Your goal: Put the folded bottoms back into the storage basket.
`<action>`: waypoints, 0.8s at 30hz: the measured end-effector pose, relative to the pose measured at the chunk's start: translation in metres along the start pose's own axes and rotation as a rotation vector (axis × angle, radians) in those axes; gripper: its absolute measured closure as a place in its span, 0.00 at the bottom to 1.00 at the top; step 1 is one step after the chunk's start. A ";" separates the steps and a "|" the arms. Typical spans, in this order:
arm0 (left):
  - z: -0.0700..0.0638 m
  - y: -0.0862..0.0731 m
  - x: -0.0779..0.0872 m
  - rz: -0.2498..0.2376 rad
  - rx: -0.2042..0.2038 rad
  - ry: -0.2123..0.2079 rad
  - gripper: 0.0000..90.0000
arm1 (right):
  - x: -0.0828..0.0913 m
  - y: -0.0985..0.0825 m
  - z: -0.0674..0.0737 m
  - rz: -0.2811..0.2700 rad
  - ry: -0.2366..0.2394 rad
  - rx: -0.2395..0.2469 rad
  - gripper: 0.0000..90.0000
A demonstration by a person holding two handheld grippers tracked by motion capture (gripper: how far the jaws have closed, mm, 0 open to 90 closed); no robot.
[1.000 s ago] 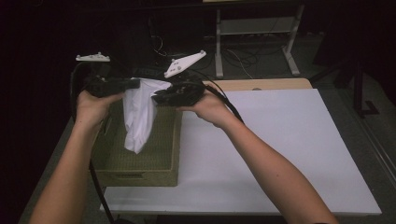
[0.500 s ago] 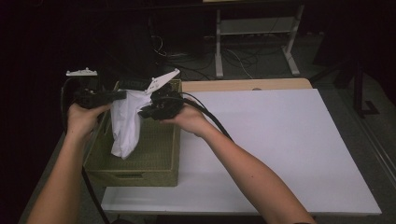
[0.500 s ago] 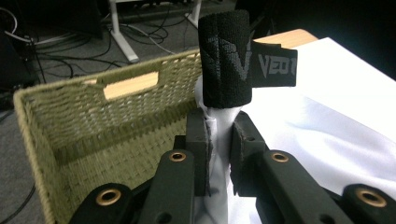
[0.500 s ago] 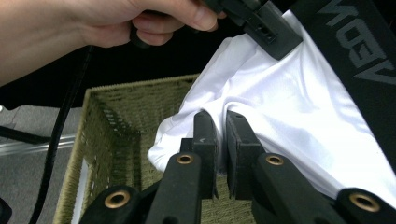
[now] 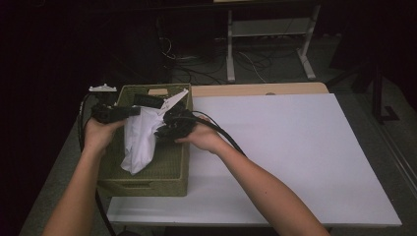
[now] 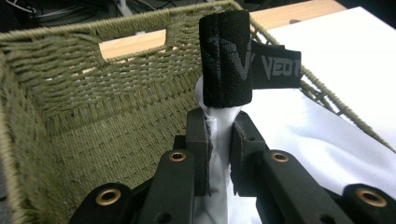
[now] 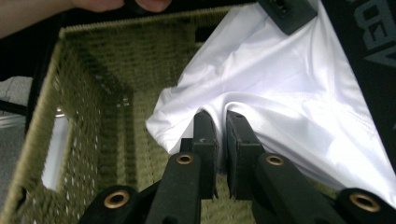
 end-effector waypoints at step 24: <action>0.006 -0.008 -0.053 0.125 -0.033 0.108 0.87 | 0.019 -0.038 -0.017 0.017 -0.013 -0.081 0.54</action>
Point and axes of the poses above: each handheld gripper's, and its own axes: x roughly backward along the jaws, y roughly out of its top, z roughly to its left, the point moved 6 cm from there along -x, roughly forward along the jaws, and after that the axes turned 3 degrees about y, right-handed, at the moved point
